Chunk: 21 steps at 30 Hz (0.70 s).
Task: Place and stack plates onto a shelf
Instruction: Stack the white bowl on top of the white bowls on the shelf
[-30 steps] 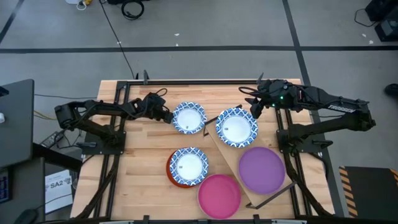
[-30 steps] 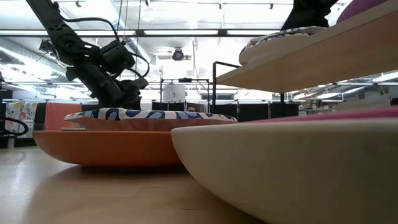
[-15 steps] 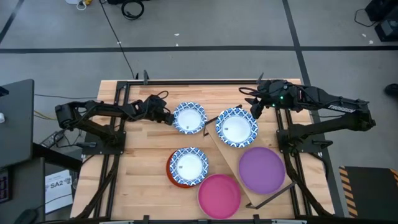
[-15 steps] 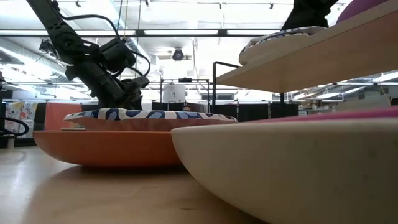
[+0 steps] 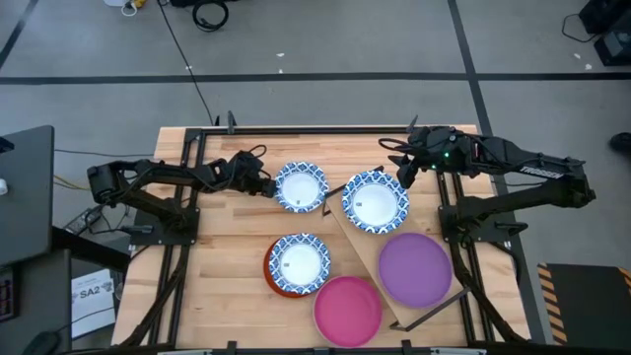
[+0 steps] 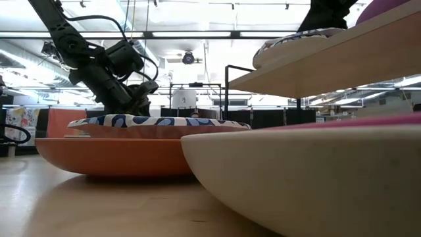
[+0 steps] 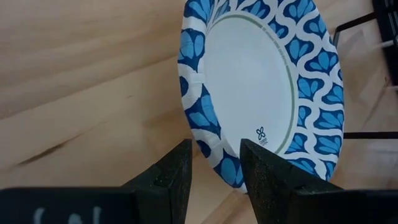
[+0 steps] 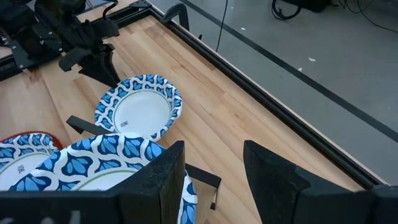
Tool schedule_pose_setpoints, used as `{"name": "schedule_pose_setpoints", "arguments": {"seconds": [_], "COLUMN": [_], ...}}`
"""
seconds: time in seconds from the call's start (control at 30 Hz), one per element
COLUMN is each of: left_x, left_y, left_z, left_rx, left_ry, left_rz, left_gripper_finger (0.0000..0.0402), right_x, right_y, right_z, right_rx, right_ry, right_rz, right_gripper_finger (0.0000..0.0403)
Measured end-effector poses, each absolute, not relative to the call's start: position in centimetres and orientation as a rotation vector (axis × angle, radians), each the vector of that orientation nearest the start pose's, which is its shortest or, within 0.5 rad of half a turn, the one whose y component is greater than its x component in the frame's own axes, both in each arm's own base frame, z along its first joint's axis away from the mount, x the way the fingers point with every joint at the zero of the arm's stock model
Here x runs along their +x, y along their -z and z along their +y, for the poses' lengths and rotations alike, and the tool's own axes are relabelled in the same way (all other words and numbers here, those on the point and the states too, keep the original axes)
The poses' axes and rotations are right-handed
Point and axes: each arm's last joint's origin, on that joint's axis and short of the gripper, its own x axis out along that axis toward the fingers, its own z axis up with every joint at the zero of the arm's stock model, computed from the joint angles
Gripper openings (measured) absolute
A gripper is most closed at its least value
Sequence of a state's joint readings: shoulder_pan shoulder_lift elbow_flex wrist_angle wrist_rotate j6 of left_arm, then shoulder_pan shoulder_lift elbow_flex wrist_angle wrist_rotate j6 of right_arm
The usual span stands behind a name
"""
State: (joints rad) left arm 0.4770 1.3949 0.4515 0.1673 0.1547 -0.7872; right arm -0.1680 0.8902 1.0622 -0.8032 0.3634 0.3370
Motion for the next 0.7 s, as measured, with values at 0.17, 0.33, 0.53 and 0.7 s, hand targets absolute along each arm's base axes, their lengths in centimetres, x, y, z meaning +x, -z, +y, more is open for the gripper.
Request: {"name": "schedule_pose_setpoints", "arguments": {"seconds": [0.17,0.33,0.53,0.7], "left_x": [21.08,21.14,21.24,21.22], "left_y": [-13.28,-13.28,-13.28,-13.28], "left_z": [10.39,10.29,10.08,10.14], "left_rx": [-0.994,-0.993,-0.983,-0.976], "left_ry": [-0.594,-0.596,-0.598,-0.616], "left_rz": [0.588,0.588,0.589,0.583], "left_gripper_finger": [0.0142,0.0142,0.0141,0.0141], "right_x": [15.75,15.75,15.76,15.76], "right_y": [-35.38,-35.38,-35.38,-35.38], "right_z": [-3.72,-3.72,-3.72,-3.72], "right_rx": [0.256,0.256,0.256,0.256], "right_ry": [0.614,0.614,0.614,0.614], "right_rz": [0.542,0.542,0.541,0.541], "right_gripper_finger": [0.017,0.017,0.017,0.017]}}
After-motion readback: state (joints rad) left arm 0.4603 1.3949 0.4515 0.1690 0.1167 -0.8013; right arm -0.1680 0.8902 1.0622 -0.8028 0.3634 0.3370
